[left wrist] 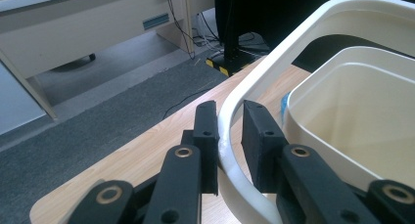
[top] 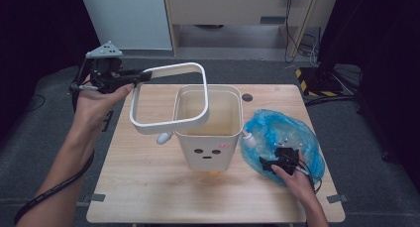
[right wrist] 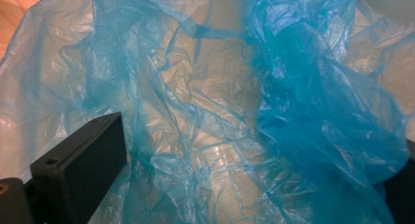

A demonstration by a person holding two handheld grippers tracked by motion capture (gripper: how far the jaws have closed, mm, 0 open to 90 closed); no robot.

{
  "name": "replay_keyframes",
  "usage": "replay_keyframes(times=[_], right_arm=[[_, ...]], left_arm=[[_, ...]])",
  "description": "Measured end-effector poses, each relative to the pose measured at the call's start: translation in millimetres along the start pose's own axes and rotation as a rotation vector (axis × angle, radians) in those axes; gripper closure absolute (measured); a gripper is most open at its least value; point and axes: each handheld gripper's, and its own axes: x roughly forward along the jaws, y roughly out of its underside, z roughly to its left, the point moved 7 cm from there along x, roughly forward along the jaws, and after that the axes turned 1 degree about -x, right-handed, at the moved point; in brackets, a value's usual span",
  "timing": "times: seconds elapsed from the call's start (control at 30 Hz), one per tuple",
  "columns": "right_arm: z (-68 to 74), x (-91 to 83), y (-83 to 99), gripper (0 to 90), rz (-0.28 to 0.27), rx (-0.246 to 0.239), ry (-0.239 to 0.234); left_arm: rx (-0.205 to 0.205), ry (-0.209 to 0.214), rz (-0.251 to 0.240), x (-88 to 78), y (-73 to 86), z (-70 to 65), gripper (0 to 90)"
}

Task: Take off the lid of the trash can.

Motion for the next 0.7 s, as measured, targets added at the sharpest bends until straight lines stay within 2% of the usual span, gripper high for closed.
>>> replay_keyframes(times=[0.37, 0.7], right_arm=[[0.0, -0.1, 0.0, 1.2, 0.000, 0.000, 0.000], [0.1, -0.1, 0.1, 1.2, 0.000, 0.000, 0.000]], left_arm=[[-0.015, -0.026, -0.007, -15.2, 8.8, 13.8, 76.7], [-0.045, -0.045, -0.018, -23.6, 16.4, 27.9, 76.7]])
